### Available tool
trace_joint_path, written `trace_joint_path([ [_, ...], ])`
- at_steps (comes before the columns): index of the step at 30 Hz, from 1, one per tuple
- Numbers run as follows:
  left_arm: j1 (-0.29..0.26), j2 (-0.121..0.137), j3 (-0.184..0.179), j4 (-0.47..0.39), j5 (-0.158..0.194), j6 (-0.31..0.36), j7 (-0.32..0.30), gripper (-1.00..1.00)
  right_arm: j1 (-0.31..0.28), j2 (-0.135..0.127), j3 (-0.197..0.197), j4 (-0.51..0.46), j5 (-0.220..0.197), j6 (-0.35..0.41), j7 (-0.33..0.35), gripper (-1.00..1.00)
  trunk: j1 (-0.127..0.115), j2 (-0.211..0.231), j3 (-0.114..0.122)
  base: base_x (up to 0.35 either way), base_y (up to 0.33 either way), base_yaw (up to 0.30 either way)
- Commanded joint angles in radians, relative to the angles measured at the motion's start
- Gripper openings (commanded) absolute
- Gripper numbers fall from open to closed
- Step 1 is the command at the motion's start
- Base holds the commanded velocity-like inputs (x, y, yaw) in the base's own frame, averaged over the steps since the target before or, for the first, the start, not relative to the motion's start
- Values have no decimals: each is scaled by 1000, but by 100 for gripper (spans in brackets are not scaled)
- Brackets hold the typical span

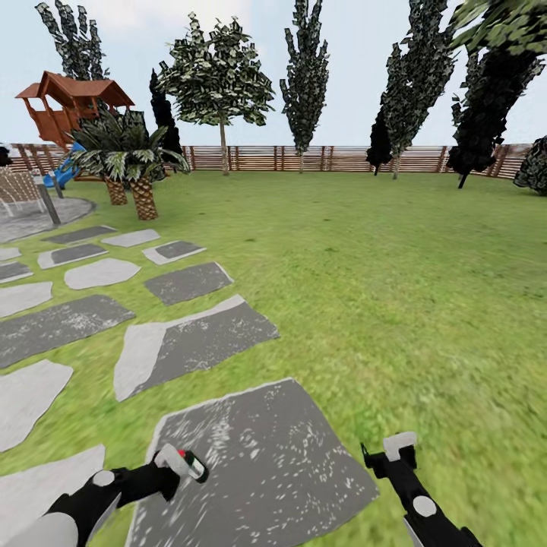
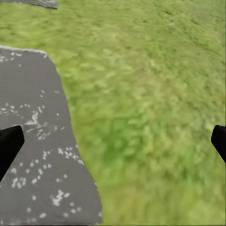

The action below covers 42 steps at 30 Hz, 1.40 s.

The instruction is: Pick up the pesticide atomizer in the garden and spray insectifuge to fully cover both potted plants in the garden.

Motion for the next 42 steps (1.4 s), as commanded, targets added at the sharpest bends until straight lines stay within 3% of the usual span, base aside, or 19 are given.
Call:
trace_joint_path([
  [1,-20,21,0,-15,-43,17,-89,-100,-4,-2,0,0,55,-1,94,100,0,0,-1,0,0,0],
  [4,-41,60,1,-41,-98,35,-197,-100,-18,-4,-1,-1,146,0,273,100,0,0,-1,0,0,0],
  [7,-47,78,0,-56,-154,38,-261,-100,-29,-4,-1,-1,231,1,401,100,0,0,-1,0,0,0],
  [8,-48,79,0,-59,-195,40,-282,-100,-31,-4,-1,-2,263,1,449,100,0,0,-1,0,0,0],
  [10,-46,76,0,-60,-260,45,-294,-100,-33,-2,-1,-2,282,1,507,100,0,0,-1,0,0,0],
  [14,-23,77,-33,-36,-274,67,-320,-100,-10,21,21,21,289,23,529,100,0,0,-1,0,0,0],
  [23,21,97,-24,-22,-246,112,-376,-100,38,70,14,72,277,25,561,100,0,0,-1,0,0,0],
  [31,31,98,-24,-24,-200,108,-364,-100,39,27,-27,117,239,3,517,100,0,0,-1,0,0,0],
  [32,32,98,-24,-23,-36,108,-285,-100,39,26,-154,176,232,-8,376,100,0,0,-1,0,0,0],
  [38,33,99,-24,-25,32,106,-263,-100,39,35,-184,206,222,-47,35,100,0,0,-1,0,0,0],
  [40,33,99,-24,-24,49,105,-257,-100,39,37,-185,221,217,-70,-37,100,0,0,-1,0,0,0],
  [42,34,100,-24,-21,61,104,-237,-100,39,41,-186,241,214,-79,-66,100,0,0,-1,0,0,0],
])
